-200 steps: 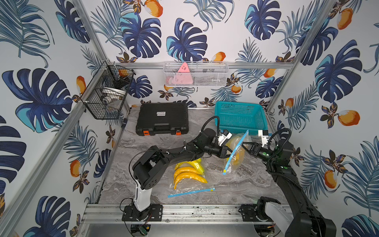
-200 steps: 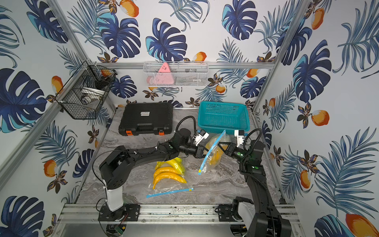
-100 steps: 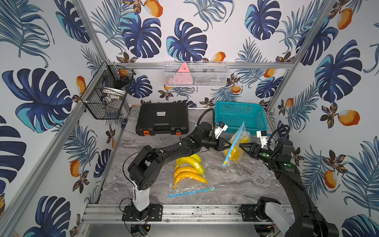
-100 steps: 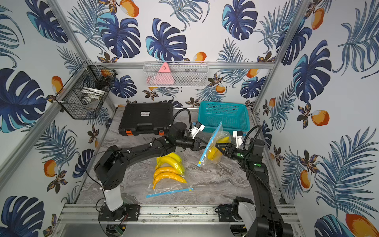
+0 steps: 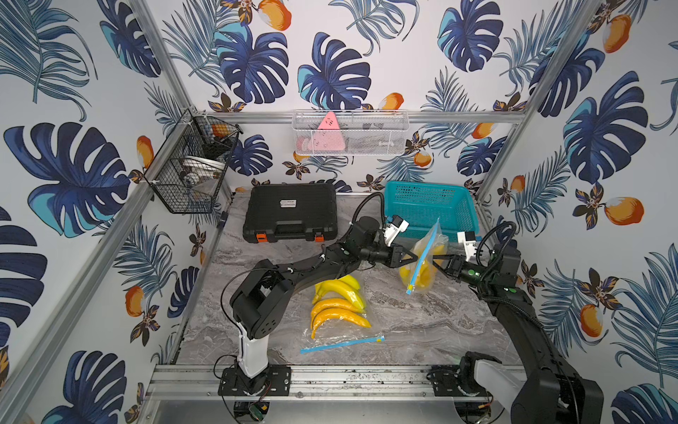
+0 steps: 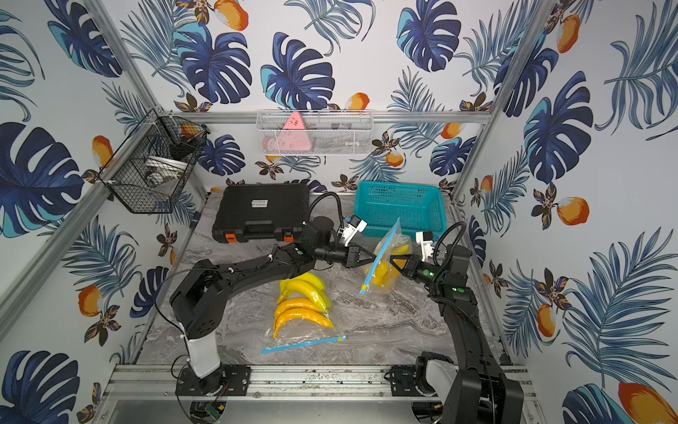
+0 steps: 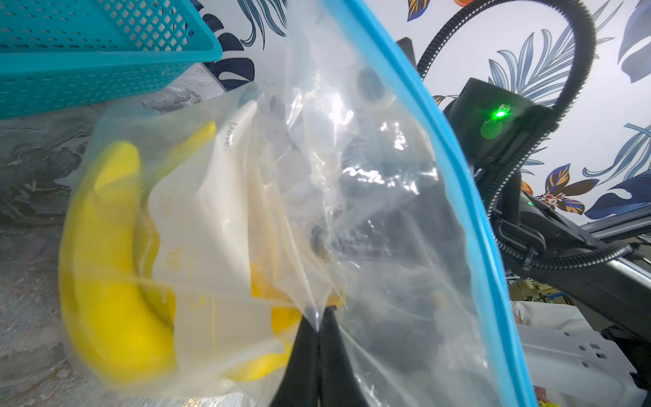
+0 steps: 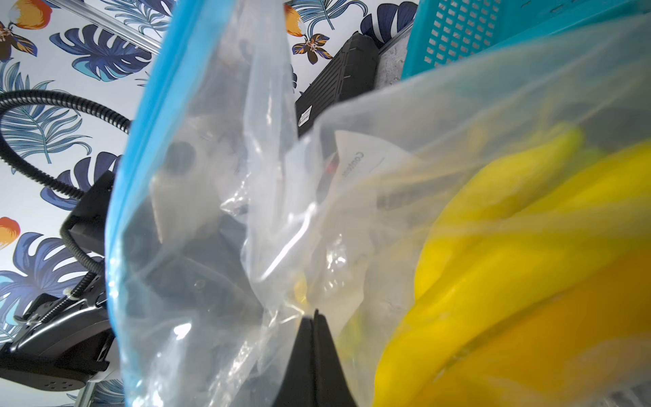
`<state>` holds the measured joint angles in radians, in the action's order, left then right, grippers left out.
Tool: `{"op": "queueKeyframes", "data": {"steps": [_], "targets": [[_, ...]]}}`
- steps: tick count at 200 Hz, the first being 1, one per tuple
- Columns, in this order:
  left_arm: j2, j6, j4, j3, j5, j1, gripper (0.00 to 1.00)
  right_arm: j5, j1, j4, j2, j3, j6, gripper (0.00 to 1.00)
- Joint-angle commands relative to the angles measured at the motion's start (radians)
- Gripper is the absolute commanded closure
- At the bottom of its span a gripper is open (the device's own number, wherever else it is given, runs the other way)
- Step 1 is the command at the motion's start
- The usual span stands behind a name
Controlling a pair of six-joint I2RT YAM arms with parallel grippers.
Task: Open the zip-top bag and take out the banana
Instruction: Open the zipper of the food storage bag at the center of the board.
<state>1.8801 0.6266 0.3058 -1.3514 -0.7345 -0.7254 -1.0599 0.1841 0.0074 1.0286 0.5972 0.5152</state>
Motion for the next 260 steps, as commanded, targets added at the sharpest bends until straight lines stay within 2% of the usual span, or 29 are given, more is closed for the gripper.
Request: {"op": "queueKeyframes", "data": {"steps": [1,31,83,115,152,167,189,196,214,219,230,260], "targets": [[-0.01,-0.062,-0.037,-0.039,0.008,0.012,1.0,-0.009,-0.002,0.0,-0.018,0.013,-0.021,1.0],[-0.033,-0.114,-0.109,-0.084,0.013,0.084,1.0,0.002,-0.002,-0.028,-0.039,0.013,-0.031,1.0],[-0.026,-0.311,-0.355,-0.238,0.029,0.206,1.0,0.067,0.0,0.055,-0.052,-0.063,0.012,1.0],[-0.011,-0.327,-0.359,-0.285,0.042,0.26,1.0,0.104,-0.001,0.125,-0.061,-0.117,0.041,1.0],[0.034,-0.369,-0.388,-0.369,0.055,0.276,1.0,0.185,0.0,0.161,-0.058,-0.179,0.029,1.0],[0.048,-0.382,-0.398,-0.397,0.025,0.276,1.0,0.218,0.0,0.171,-0.051,-0.193,0.041,1.0],[0.033,-0.363,-0.342,-0.352,-0.018,0.274,1.0,0.209,-0.002,0.237,-0.026,-0.161,0.095,1.0],[0.029,-0.36,-0.33,-0.337,-0.03,0.273,1.0,0.201,-0.002,0.264,-0.011,-0.143,0.106,0.92],[0.019,-0.338,-0.291,-0.296,-0.067,0.274,1.0,0.184,0.0,0.391,0.04,-0.112,0.162,0.53],[0.015,-0.331,-0.277,-0.283,-0.078,0.273,1.0,0.176,0.002,0.432,0.062,-0.108,0.179,0.45],[0.006,-0.324,-0.26,-0.263,-0.092,0.271,1.0,0.156,0.009,0.506,0.12,-0.088,0.206,0.4],[-0.007,-0.316,-0.255,-0.245,-0.095,0.269,1.0,0.055,0.008,0.754,0.281,-0.045,0.344,0.37]]}}
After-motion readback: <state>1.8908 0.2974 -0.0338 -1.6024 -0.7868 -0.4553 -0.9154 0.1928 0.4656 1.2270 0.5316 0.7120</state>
